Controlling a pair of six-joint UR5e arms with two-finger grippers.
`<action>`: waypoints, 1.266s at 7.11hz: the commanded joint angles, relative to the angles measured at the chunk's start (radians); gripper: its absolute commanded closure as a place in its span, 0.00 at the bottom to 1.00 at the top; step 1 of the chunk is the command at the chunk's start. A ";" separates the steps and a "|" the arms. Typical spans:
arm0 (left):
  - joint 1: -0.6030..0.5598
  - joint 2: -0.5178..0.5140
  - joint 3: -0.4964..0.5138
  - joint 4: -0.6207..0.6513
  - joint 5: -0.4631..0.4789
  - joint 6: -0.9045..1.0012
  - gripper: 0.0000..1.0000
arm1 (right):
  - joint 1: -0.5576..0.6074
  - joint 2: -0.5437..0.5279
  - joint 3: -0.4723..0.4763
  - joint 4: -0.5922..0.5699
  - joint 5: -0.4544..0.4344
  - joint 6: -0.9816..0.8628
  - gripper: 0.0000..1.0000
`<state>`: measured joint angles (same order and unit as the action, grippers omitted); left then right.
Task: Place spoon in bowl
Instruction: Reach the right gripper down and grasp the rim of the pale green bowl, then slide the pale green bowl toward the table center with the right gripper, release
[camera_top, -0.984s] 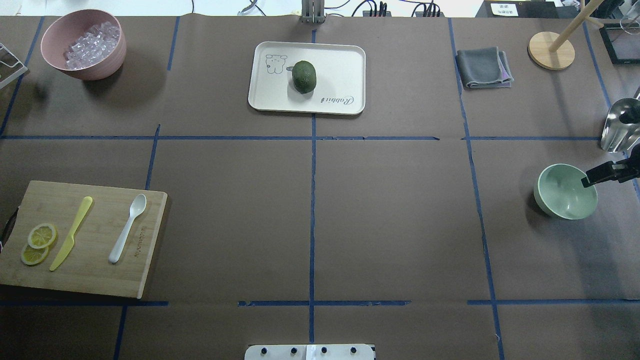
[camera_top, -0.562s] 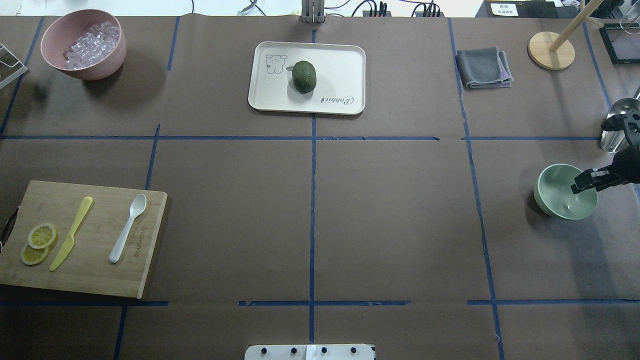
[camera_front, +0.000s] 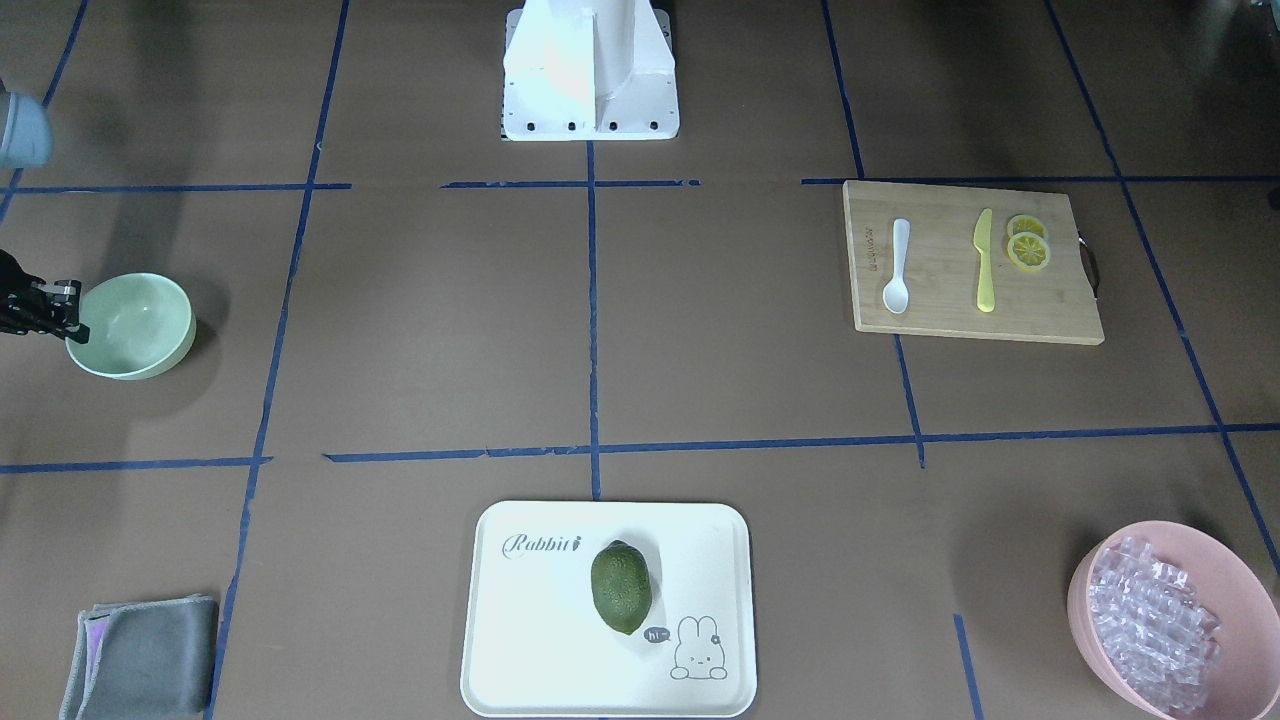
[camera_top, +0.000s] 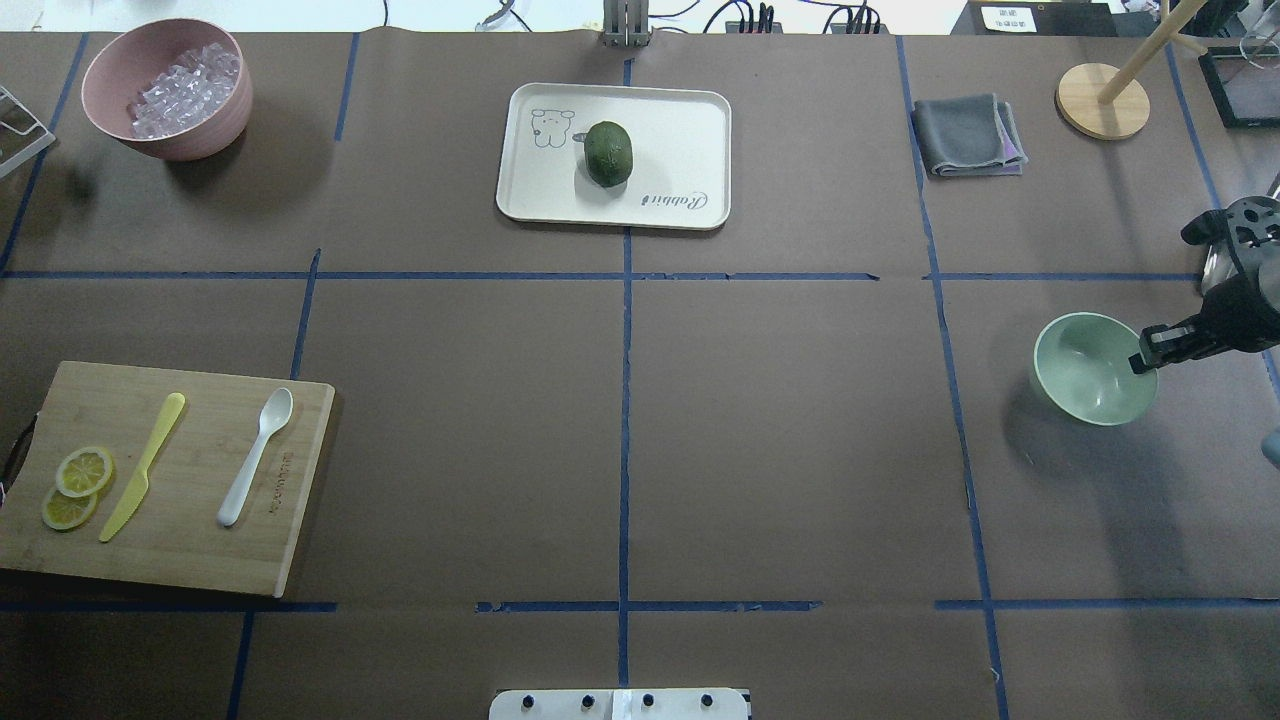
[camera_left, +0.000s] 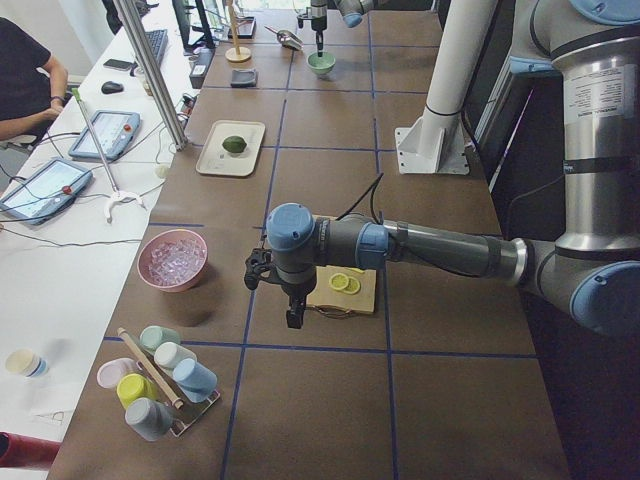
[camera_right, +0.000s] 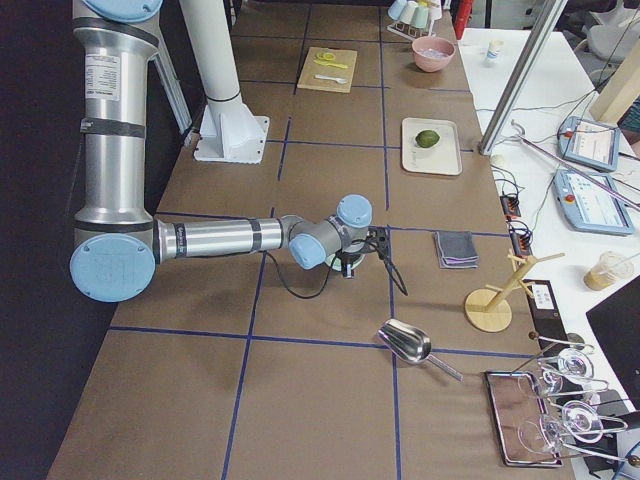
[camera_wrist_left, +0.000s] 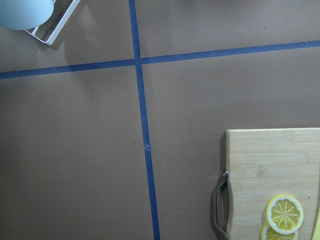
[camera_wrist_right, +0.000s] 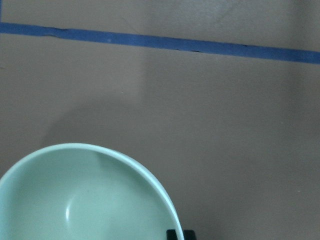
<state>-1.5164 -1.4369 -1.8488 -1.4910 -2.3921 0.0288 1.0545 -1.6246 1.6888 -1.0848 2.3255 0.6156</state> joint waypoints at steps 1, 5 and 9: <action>-0.001 0.003 -0.003 0.000 -0.030 -0.001 0.00 | -0.097 0.082 0.142 -0.023 0.032 0.245 1.00; 0.082 0.001 -0.004 -0.041 -0.032 -0.010 0.00 | -0.446 0.501 0.152 -0.308 -0.160 0.628 1.00; 0.087 0.000 -0.013 -0.058 -0.032 -0.010 0.00 | -0.533 0.693 -0.063 -0.317 -0.339 0.791 0.99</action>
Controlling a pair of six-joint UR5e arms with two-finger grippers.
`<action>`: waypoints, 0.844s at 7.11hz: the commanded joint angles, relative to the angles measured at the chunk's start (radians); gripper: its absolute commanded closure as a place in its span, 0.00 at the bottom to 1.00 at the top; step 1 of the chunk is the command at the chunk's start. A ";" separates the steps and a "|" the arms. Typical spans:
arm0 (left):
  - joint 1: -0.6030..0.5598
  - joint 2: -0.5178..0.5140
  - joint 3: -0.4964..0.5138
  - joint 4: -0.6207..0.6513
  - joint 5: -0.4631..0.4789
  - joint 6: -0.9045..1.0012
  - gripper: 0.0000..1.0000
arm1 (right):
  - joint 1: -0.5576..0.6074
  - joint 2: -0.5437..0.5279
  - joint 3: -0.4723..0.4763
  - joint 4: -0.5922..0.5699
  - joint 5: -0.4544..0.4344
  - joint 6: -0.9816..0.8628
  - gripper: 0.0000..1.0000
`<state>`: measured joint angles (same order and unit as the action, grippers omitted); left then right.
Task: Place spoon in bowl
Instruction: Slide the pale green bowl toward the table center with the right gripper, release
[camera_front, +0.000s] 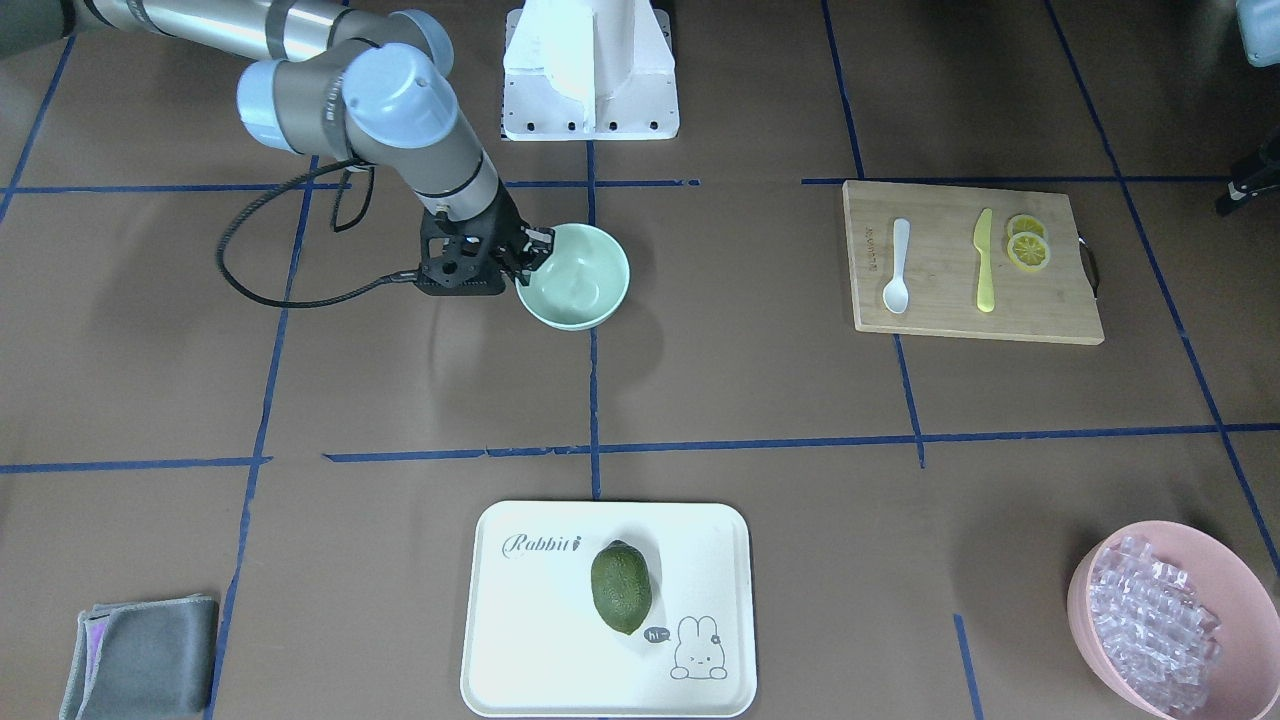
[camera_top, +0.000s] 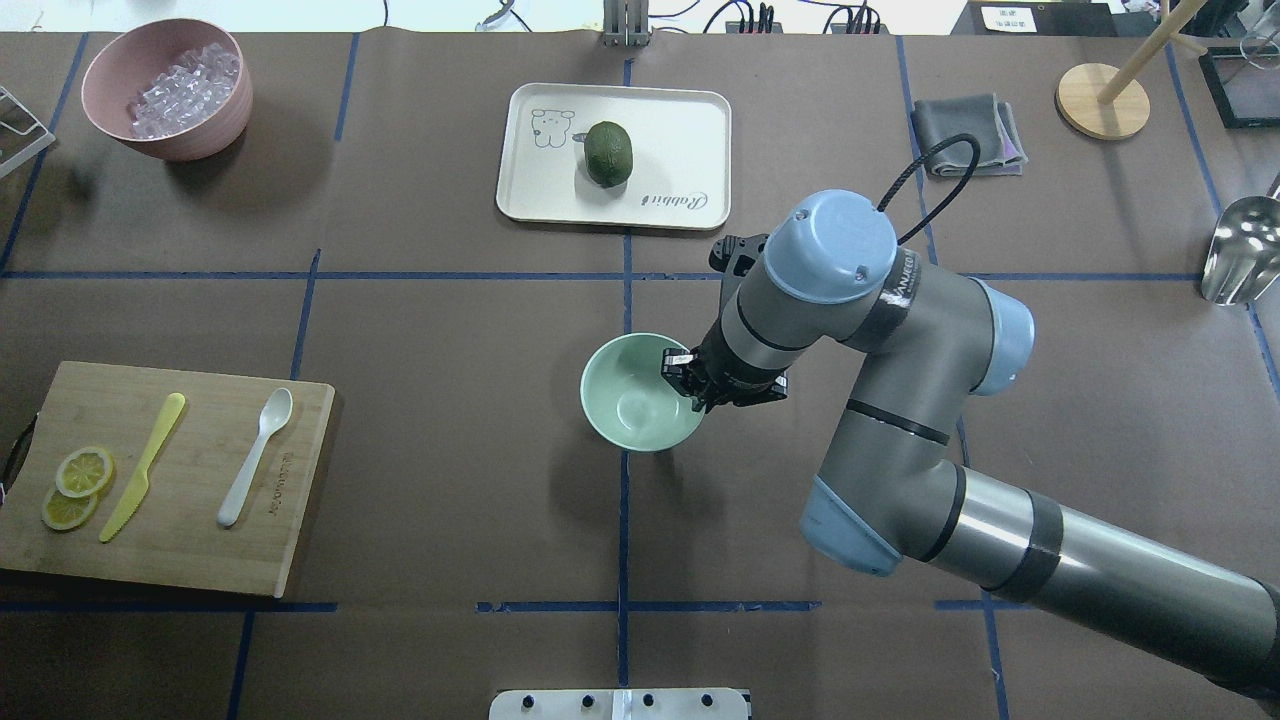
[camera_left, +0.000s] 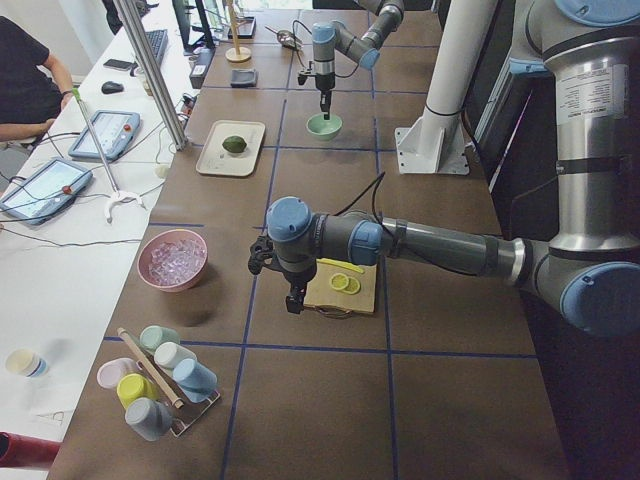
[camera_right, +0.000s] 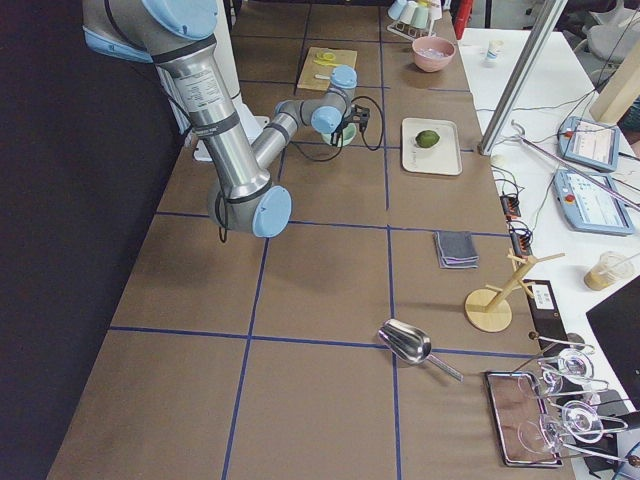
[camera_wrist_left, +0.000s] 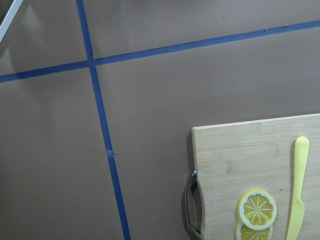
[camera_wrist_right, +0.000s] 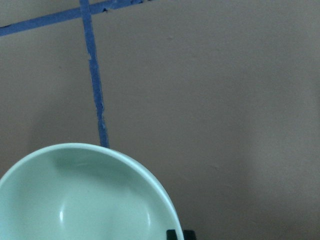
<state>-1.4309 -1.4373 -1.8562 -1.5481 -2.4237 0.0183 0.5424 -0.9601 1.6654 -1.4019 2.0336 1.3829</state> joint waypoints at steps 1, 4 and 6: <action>0.001 0.000 -0.014 -0.001 0.000 0.000 0.00 | -0.030 0.031 -0.044 0.000 -0.064 0.025 0.98; 0.120 -0.040 -0.015 -0.024 0.000 -0.027 0.00 | -0.030 0.035 -0.046 -0.003 -0.064 0.031 0.57; 0.261 -0.084 -0.023 -0.155 0.020 -0.260 0.00 | -0.027 0.034 -0.021 -0.005 -0.053 0.031 0.01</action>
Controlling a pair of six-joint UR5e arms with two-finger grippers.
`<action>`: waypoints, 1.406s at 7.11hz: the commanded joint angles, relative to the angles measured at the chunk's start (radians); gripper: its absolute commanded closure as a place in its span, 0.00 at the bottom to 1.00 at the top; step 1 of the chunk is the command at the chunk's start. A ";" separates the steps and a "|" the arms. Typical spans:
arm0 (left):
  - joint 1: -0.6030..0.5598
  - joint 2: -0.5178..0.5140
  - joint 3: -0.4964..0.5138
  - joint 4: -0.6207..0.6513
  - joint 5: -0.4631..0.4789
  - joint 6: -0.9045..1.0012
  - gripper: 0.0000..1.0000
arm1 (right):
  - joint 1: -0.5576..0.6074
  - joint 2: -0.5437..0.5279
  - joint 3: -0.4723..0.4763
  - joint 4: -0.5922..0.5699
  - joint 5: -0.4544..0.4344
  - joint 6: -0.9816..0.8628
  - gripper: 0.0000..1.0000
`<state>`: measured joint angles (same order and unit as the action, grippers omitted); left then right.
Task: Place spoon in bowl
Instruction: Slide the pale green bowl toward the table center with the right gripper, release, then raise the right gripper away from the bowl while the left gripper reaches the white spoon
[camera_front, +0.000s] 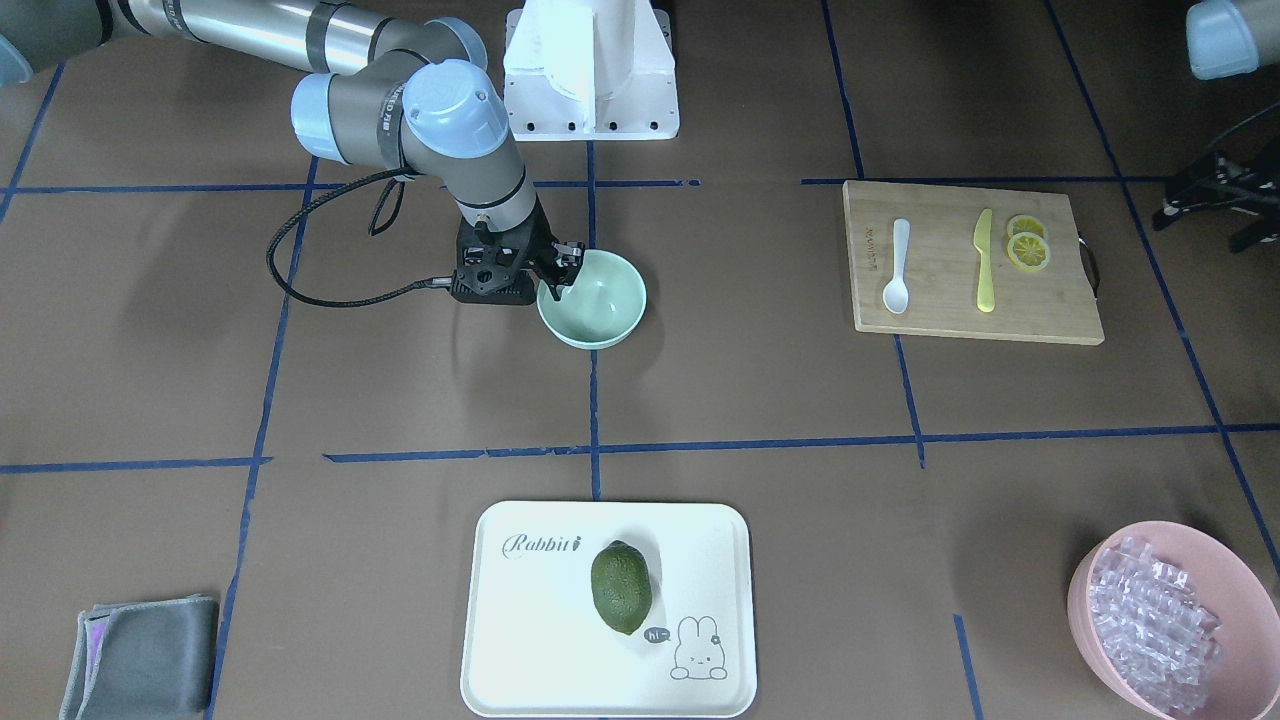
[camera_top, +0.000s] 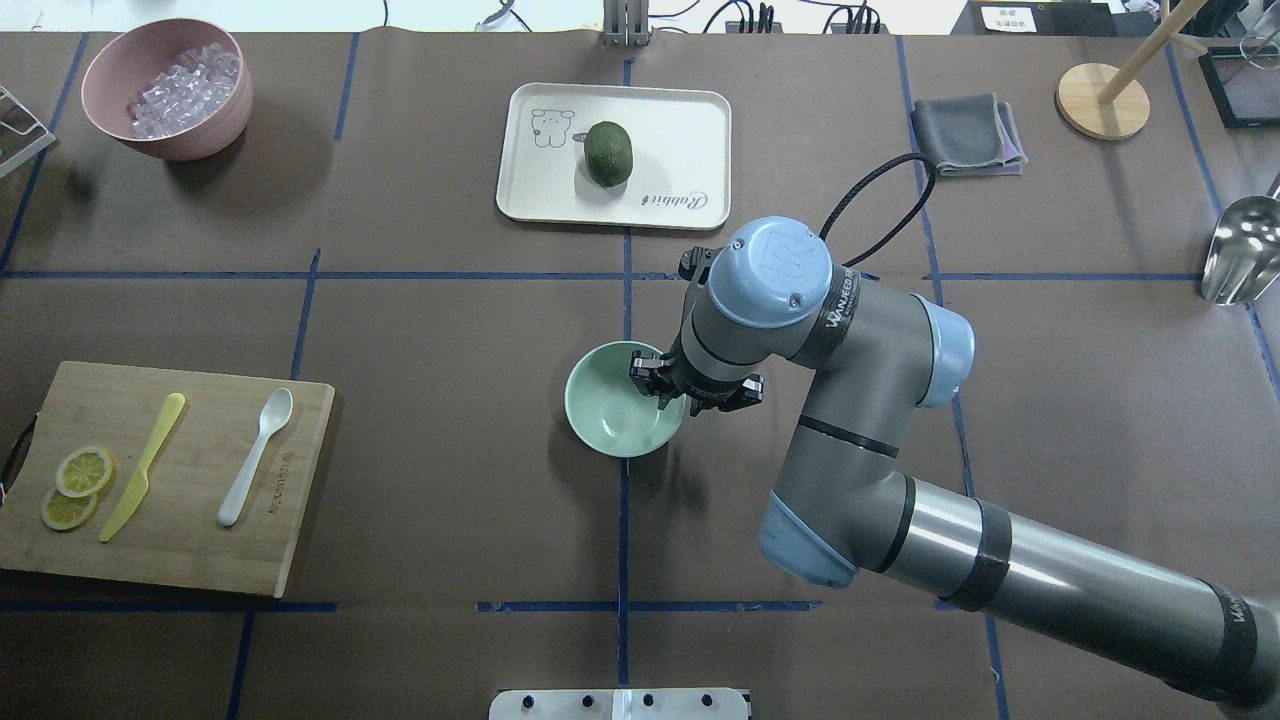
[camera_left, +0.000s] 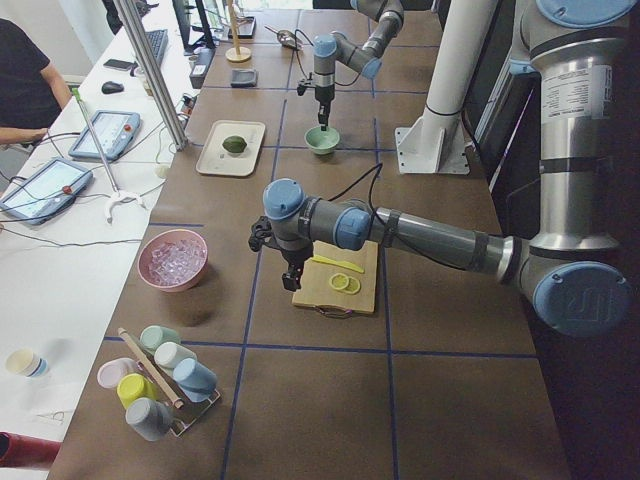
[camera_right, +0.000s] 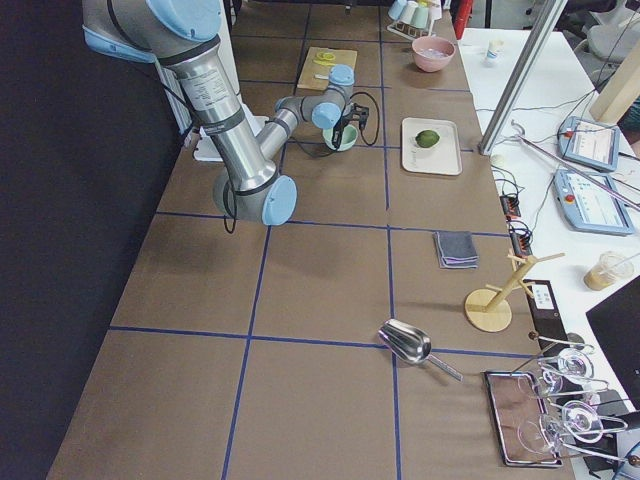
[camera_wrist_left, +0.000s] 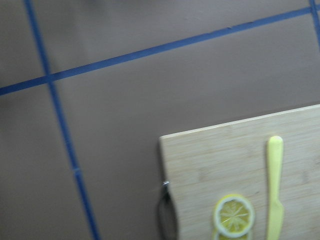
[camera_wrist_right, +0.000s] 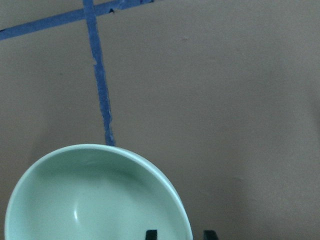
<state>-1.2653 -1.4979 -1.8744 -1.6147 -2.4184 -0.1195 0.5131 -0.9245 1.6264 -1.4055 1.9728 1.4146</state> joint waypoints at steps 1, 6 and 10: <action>0.163 -0.028 -0.014 -0.155 0.066 -0.249 0.00 | 0.031 -0.045 0.094 -0.004 0.017 -0.003 0.01; 0.585 -0.140 -0.045 -0.229 0.409 -0.540 0.07 | 0.237 -0.326 0.330 -0.004 0.245 -0.065 0.01; 0.597 -0.142 -0.012 -0.232 0.400 -0.535 0.18 | 0.237 -0.349 0.313 -0.001 0.233 -0.128 0.01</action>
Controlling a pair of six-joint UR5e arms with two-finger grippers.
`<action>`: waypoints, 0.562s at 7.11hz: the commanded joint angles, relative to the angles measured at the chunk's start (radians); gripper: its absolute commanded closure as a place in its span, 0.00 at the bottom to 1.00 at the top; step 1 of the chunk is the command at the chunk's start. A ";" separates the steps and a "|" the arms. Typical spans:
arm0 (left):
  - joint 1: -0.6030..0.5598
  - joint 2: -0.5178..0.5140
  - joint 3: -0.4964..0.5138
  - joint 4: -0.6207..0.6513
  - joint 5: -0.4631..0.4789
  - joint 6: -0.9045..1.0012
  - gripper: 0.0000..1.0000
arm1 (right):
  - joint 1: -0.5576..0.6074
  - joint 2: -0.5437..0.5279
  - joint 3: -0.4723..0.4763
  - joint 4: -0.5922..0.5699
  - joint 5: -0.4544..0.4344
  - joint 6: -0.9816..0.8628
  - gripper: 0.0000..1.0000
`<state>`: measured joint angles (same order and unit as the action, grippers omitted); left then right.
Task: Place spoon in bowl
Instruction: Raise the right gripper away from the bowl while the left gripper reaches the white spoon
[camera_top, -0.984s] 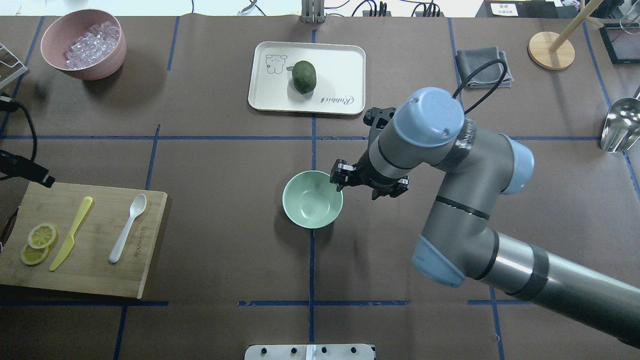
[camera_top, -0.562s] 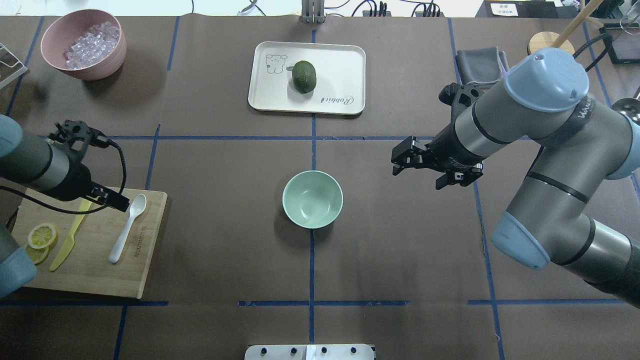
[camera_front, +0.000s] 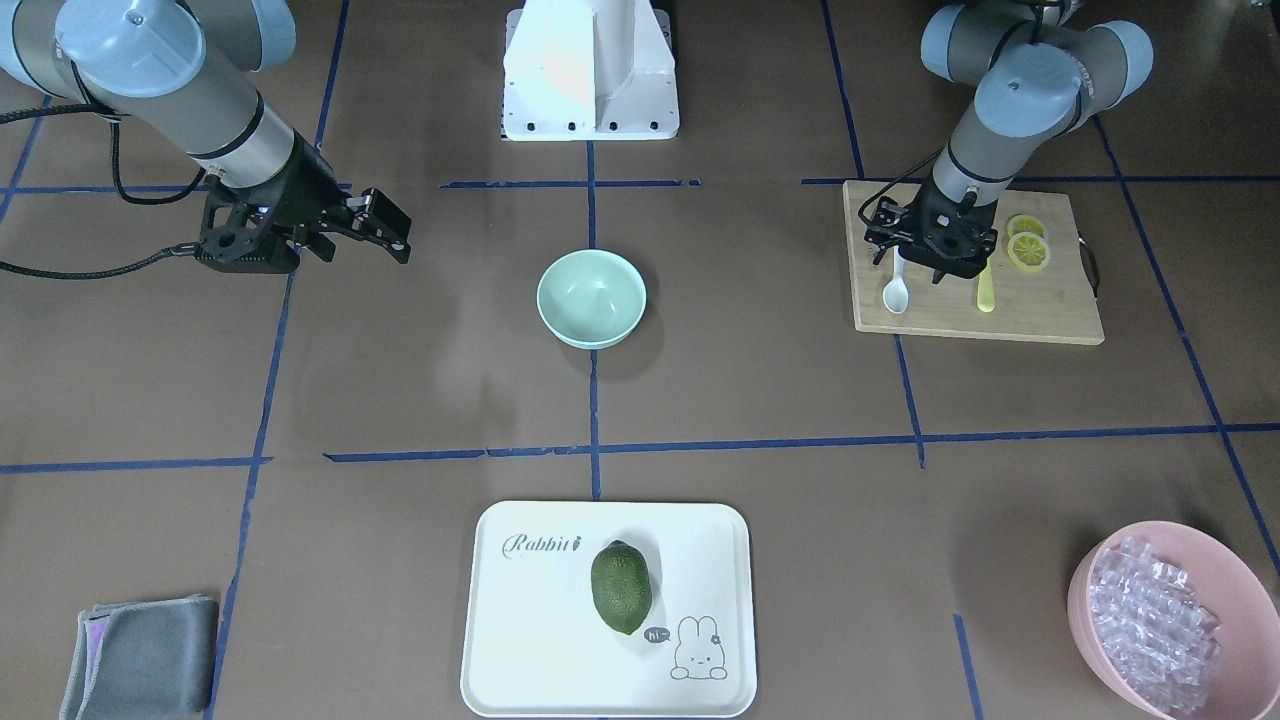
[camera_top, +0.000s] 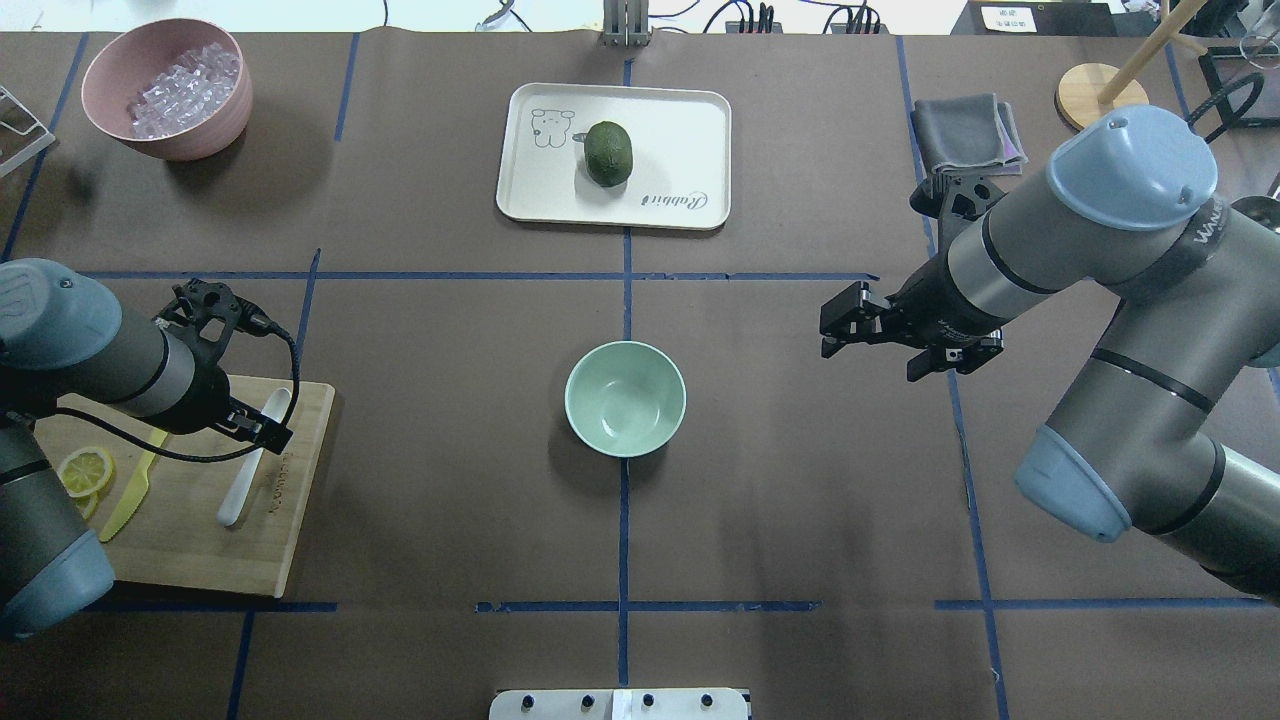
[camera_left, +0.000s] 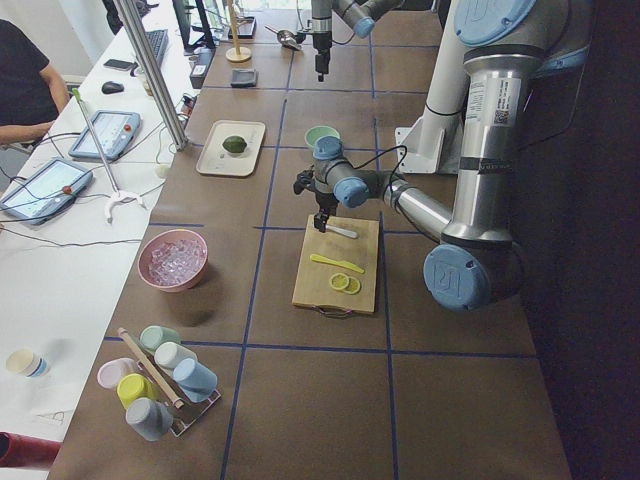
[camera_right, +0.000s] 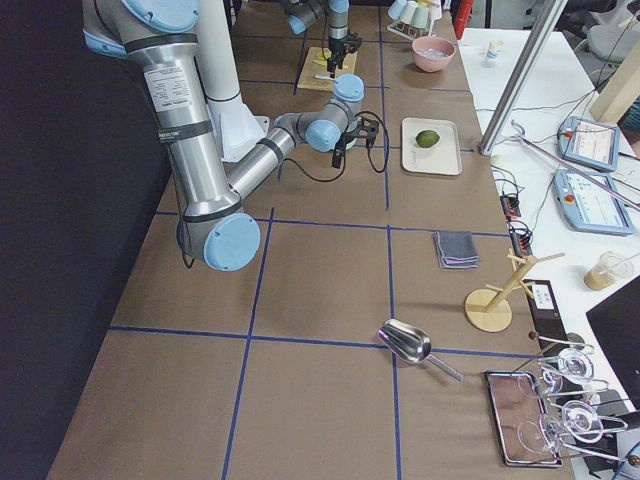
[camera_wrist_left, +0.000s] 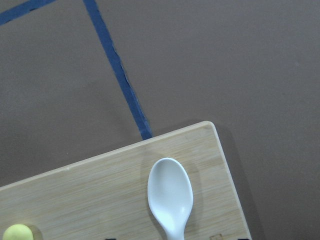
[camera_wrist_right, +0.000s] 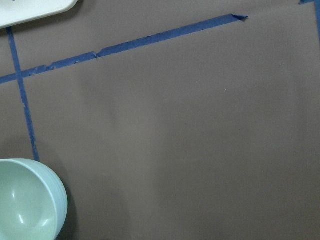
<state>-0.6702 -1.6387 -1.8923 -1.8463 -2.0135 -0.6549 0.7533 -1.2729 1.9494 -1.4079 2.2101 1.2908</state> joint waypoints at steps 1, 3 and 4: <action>0.003 -0.001 0.007 -0.001 -0.007 0.000 0.22 | -0.002 0.000 -0.010 0.001 -0.004 -0.004 0.01; 0.017 -0.001 0.005 0.002 -0.007 -0.002 0.26 | -0.003 0.004 -0.009 0.003 -0.004 -0.004 0.01; 0.017 0.000 0.007 0.007 -0.007 -0.002 0.27 | -0.002 0.003 -0.009 0.003 -0.004 -0.004 0.01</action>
<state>-0.6570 -1.6398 -1.8862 -1.8434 -2.0201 -0.6563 0.7507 -1.2701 1.9397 -1.4054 2.2055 1.2867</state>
